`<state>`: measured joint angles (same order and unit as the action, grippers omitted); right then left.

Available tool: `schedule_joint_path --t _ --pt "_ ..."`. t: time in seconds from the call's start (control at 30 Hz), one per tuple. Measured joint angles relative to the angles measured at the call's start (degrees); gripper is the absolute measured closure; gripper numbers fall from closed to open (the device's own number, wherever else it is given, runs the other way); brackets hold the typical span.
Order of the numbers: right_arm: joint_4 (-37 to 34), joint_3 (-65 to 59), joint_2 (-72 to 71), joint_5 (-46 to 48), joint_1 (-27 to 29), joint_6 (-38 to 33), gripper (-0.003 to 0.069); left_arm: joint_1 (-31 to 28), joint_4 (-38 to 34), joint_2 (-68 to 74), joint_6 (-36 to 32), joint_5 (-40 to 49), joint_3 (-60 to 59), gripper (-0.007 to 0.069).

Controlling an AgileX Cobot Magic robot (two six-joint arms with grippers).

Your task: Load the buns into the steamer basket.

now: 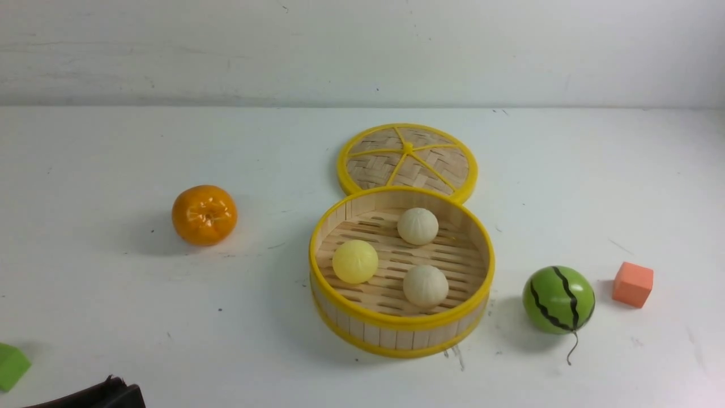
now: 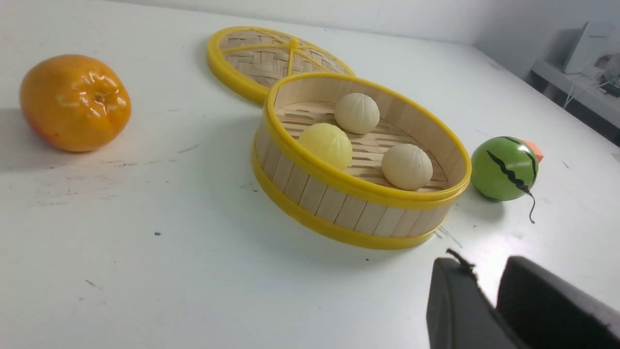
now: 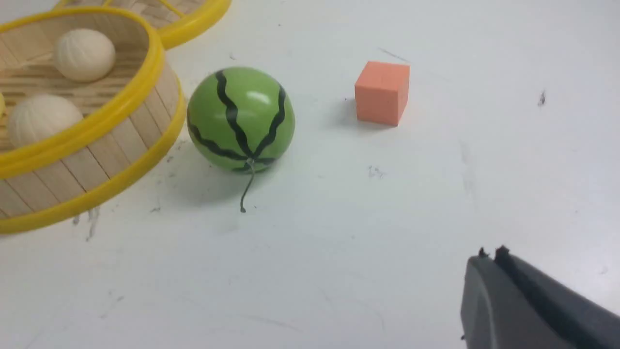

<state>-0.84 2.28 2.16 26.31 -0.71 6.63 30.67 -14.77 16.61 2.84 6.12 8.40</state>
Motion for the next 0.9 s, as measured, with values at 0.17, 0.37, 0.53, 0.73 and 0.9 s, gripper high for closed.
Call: schedule_joint_path --t 0.17,0.37,0.53,0.73,0.9 --pt "0.04 -3.02 -2.75 -2.84 0.07 -0.19 0.0679 0.00 0.00 -0.07 0.00 0.25 -0.07 0.0490" --pt "-0.85 -3.08 -2.76 -3.16 0.07 -0.19 0.0678 0.00 0.00 -0.07 0.00 0.84 -0.18 0.0483" --pt "-1.18 -3.08 -2.76 -3.16 0.07 -0.19 0.0676 0.00 0.00 -0.07 0.00 1.12 -0.18 0.0478" --pt "-1.19 -3.08 -2.76 -3.16 0.07 -0.19 0.0671 0.00 0.00 -0.07 0.00 1.12 -0.18 0.0477" --pt "-1.25 -3.08 -2.76 -3.16 0.07 -0.19 0.0668 0.00 0.00 -0.07 0.00 1.12 -0.18 0.0470"
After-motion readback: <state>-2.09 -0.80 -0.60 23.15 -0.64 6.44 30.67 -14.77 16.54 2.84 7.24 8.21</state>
